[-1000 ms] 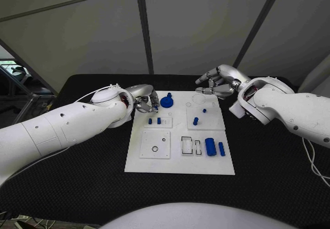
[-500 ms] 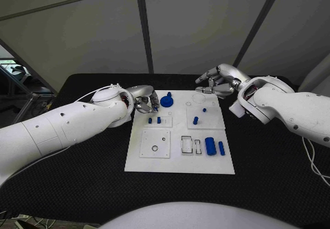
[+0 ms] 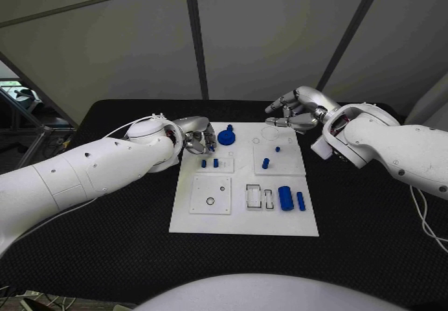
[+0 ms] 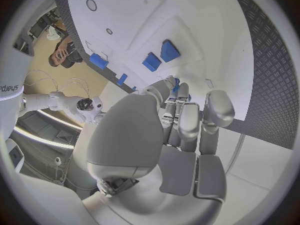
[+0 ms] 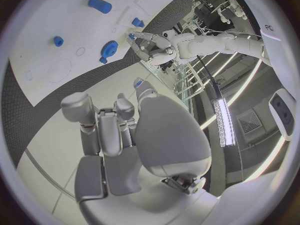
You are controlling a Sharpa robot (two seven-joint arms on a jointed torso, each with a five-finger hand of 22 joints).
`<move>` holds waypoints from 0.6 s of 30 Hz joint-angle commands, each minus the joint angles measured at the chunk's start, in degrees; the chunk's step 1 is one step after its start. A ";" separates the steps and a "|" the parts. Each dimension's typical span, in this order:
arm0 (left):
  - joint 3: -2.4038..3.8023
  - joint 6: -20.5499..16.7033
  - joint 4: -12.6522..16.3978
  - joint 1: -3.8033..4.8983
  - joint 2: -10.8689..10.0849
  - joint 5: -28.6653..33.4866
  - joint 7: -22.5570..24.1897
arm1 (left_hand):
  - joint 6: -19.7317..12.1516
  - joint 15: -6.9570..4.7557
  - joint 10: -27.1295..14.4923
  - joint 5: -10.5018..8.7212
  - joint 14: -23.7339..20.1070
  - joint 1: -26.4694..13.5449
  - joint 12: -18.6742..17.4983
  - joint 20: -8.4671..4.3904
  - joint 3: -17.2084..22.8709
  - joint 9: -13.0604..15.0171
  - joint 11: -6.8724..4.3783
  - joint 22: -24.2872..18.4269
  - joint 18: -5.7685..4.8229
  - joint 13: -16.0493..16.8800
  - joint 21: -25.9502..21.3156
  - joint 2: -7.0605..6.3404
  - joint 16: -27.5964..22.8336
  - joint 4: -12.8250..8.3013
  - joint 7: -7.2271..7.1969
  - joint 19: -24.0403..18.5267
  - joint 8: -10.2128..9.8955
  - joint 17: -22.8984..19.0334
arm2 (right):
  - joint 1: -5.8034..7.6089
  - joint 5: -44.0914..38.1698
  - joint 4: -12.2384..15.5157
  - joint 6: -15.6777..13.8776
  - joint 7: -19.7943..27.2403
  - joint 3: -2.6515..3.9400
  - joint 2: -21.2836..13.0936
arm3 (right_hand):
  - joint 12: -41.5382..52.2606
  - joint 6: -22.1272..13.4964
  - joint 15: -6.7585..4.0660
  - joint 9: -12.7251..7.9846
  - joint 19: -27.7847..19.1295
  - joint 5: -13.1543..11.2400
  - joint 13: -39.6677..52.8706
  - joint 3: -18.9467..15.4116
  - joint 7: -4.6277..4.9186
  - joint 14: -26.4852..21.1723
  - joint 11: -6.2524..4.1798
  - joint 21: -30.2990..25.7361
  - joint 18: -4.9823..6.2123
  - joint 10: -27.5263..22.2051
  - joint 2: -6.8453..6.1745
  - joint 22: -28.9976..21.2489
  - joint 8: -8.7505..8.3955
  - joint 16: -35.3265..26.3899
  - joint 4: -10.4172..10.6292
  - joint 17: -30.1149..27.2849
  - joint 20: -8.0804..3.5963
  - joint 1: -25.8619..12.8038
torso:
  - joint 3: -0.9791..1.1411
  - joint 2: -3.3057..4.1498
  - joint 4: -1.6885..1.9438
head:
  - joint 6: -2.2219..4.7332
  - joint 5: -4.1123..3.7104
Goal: Assemble the parts on the task board
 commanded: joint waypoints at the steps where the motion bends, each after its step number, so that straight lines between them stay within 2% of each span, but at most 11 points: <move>1: 0.02 0.83 -0.18 0.08 0.26 0.22 -0.34 | 0.48 0.13 0.24 -0.24 0.23 -0.62 -0.28 0.10 0.37 0.09 -0.03 0.00 -1.79 -0.04 0.09 0.18 -0.07 -0.07 0.06 0.30 -0.32 -0.02 | 0.08 -0.17 0.12 0.17 0.30 0.04 0.03 | -0.08 0.36 -0.42 -0.08 -0.18 0.55 0.02 0.33 -0.13 2.54 -0.04 -0.24 0.65 -0.37 0.45 -0.03 0.40 -0.35 -0.01 0.60 -0.25 0.26 | 0.02 0.00 -0.02 | -0.03 -0.07; 18: -0.09 1.81 -0.37 0.08 0.73 0.21 -0.01 | 0.88 -0.12 1.34 -0.59 0.12 -1.25 -0.17 -0.03 0.04 0.16 -0.43 0.25 -1.78 0.35 0.15 -0.20 -0.15 -0.26 -0.38 0.31 -0.68 -0.31 | 0.08 -0.18 0.15 0.19 0.32 0.04 0.05 | -0.08 0.36 -0.42 -0.08 -0.18 0.57 0.02 0.34 -0.13 2.54 -0.04 -0.24 0.65 -0.37 0.45 -0.03 0.41 -0.36 -0.02 0.59 -0.25 0.27 | 0.01 -0.01 0.00 | -0.18 -0.27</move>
